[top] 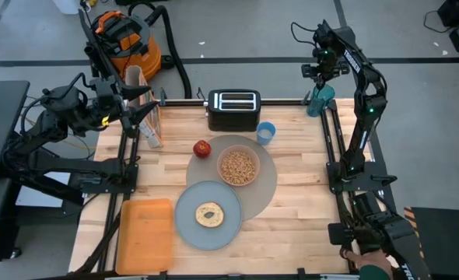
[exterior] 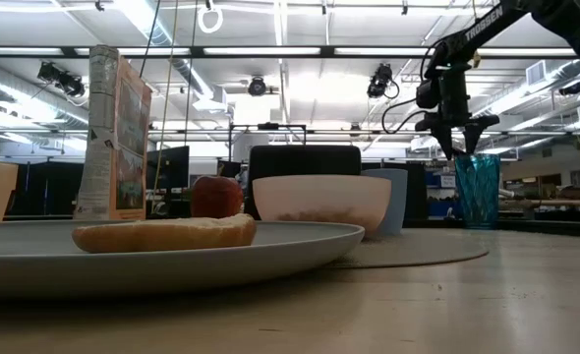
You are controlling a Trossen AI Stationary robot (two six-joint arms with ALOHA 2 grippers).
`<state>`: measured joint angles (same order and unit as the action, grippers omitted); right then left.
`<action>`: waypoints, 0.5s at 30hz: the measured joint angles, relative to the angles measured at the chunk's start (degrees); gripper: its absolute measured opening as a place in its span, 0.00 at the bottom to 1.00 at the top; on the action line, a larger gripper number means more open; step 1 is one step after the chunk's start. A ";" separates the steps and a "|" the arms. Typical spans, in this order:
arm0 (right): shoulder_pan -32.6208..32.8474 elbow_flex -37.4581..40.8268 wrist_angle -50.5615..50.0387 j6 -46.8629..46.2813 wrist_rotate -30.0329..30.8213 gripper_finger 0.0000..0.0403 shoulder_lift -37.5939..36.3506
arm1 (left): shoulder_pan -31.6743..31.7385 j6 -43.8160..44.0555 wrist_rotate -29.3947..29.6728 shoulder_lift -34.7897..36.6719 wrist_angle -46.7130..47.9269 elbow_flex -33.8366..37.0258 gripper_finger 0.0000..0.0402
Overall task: Arrange a breakfast setting
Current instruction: Put the black spoon on the gray tablemat to the right of the orange bowl
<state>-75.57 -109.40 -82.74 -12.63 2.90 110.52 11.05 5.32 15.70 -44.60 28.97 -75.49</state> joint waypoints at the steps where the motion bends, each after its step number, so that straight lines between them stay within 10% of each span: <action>1: 0.00 0.00 -0.01 0.36 0.00 0.57 0.00 | 0.00 0.02 0.00 0.00 0.00 -0.01 0.68; 15: 0.00 0.00 -0.02 0.80 0.28 0.51 0.00 | 0.01 0.02 0.01 0.00 -0.37 -0.01 0.68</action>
<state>-75.57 -109.40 -82.76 -11.83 3.18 110.52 11.06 5.34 15.71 -44.60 28.60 -75.50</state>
